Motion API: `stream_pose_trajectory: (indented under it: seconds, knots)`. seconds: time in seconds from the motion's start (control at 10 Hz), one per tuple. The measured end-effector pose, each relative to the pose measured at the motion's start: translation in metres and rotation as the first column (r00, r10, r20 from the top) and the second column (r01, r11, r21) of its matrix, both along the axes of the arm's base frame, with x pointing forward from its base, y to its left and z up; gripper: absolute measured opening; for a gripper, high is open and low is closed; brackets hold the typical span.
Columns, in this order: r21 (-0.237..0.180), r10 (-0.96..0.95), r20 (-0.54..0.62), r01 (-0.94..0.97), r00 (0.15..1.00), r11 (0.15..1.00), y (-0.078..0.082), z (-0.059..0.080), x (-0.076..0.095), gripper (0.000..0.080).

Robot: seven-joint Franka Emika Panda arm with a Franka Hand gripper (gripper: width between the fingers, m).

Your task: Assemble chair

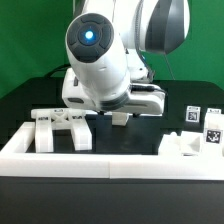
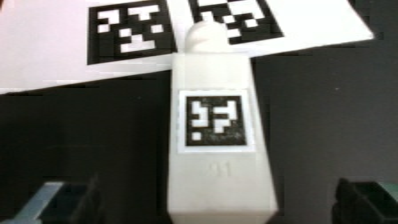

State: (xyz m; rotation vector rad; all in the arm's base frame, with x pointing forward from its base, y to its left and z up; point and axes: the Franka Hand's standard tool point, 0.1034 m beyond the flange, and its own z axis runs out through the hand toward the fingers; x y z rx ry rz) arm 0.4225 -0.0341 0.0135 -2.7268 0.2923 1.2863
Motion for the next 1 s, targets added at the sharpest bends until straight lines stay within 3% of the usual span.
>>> stream_pose_trajectory:
  seconds: [0.5, 0.7, 1.0]
  knots:
    - [-0.002, -0.002, -0.01, 0.002, 1.0, 1.0, 0.0007, -0.0083, -0.0127, 0.0649]
    - [-0.002, -0.003, -0.01, 0.003, 1.0, 1.0, 0.0004, -0.0083, -0.0127, 0.0351]
    - [-0.002, -0.003, -0.01, 0.003, 1.0, 1.0, 0.0004, -0.0082, -0.0124, 0.029]
